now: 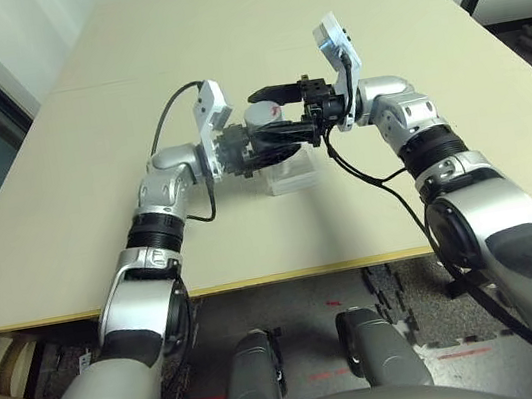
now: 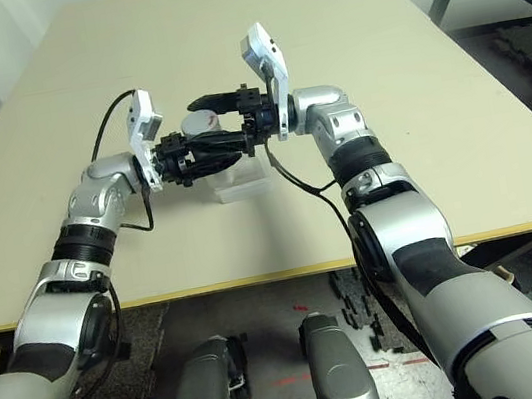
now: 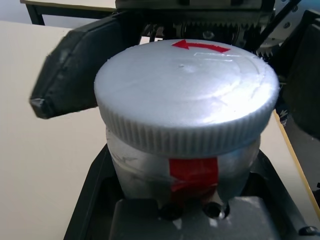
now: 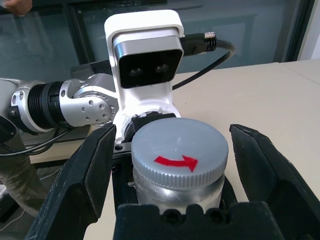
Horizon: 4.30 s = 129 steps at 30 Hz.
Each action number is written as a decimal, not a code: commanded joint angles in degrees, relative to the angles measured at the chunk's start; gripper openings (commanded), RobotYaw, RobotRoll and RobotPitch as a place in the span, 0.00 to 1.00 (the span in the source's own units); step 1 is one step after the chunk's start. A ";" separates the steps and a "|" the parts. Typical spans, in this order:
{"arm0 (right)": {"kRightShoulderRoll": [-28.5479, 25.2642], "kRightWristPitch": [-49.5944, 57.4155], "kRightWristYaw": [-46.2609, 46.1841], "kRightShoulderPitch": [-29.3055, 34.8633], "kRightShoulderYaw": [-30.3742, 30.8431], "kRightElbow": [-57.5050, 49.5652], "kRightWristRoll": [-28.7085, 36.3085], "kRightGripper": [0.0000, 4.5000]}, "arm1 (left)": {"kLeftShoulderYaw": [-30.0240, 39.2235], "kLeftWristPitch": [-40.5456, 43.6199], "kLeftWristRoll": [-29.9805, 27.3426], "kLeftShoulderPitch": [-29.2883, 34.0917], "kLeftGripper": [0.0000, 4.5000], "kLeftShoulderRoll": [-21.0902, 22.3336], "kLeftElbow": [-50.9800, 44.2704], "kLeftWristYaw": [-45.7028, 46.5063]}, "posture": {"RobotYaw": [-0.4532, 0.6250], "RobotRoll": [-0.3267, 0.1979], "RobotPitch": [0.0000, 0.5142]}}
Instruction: Pour the medicine from the bottle into the box.
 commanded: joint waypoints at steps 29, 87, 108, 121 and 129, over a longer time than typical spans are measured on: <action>-1.29 -3.33 -4.26 -2.43 -1.02 5.76 -2.02 1.00 | -0.43 -0.10 0.39 -0.40 0.59 -0.27 -0.13 -0.94 | 0.22 0.62 0.15; -4.72 4.02 1.44 0.89 -0.55 -4.61 -0.08 1.00 | 0.05 -5.51 2.61 -5.22 0.59 -3.69 9.57 -0.60 | 0.20 0.62 0.13; -1.22 -2.25 -2.83 -3.79 -0.81 5.47 -2.13 1.00 | -0.17 -4.52 2.38 -4.10 0.59 -4.22 7.28 -0.99 | 0.21 0.62 0.14; -2.02 -3.10 -5.09 -4.48 -2.02 8.59 -2.12 1.00 | -0.32 -3.69 2.07 -3.20 0.59 -4.10 5.67 -1.44 | 0.21 0.62 0.15; -4.79 -3.46 -5.81 -4.91 -3.20 10.15 -1.94 1.00 | -0.22 -3.30 1.92 -3.27 0.59 -3.82 5.47 -1.63 | 0.21 0.62 0.15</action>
